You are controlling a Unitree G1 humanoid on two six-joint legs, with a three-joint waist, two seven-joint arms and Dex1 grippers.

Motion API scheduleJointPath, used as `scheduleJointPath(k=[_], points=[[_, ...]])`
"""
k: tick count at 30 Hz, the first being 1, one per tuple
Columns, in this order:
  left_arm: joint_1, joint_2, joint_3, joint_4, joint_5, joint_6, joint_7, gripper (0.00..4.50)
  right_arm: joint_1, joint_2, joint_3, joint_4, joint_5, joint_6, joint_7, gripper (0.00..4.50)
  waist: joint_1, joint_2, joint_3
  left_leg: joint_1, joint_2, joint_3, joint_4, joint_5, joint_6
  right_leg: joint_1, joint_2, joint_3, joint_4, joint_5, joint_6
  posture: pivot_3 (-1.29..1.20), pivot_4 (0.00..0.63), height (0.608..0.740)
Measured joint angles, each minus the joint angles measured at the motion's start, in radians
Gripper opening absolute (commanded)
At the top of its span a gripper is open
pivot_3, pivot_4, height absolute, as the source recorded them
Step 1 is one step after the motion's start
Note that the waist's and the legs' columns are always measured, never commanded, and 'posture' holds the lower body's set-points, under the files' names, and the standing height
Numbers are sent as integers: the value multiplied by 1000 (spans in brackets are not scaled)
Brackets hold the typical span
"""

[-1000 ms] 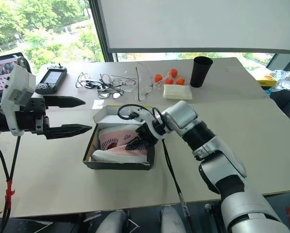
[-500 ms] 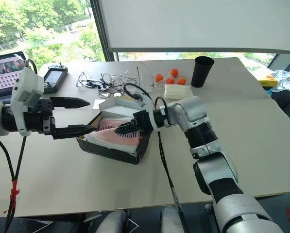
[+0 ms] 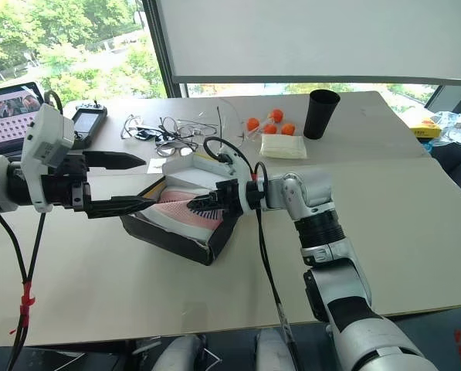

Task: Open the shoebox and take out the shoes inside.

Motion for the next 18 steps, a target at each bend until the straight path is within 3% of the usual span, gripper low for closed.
scheduleJointPath(k=[4,6,8,9,10,13,18], points=[[-2,-2,-18,2,16,-5,-6,4500,-16,110,-351,81,195,90,-116,12,4,0,0,0,0,0,0,0,0,0,0,0,0,1,-1,0,150,740],[-2,-3,-21,5,20,-6,-7,4500,2,112,-417,50,247,116,-135,12,11,0,0,0,0,0,-1,0,0,0,0,0,-1,0,-1,0,150,740],[-9,-6,-30,12,24,-12,-9,4500,70,96,-358,-29,239,113,-164,12,11,0,0,0,0,0,-1,-1,1,1,0,0,-2,0,0,0,150,740],[-21,-9,-37,21,28,-17,-12,4500,151,69,-229,-98,187,95,-179,12,10,-1,0,0,0,1,-1,-1,1,1,0,0,-2,0,0,0,150,740],[-24,-10,-37,24,28,-18,-13,4500,172,68,-213,-104,180,95,-185,12,9,-1,0,0,0,1,-1,-1,1,1,0,0,-2,0,0,0,150,740],[-49,-10,-53,36,39,-21,-22,4500,219,106,-219,-101,210,113,-187,12,-4,0,1,0,0,3,-1,-1,1,-2,0,4,0,0,0,0,150,740],[-58,-13,-65,42,53,-24,-37,4500,201,73,-237,-161,253,114,-180,12,-4,0,1,1,0,2,-1,-1,1,1,0,3,-1,-2,3,0,150,740]])
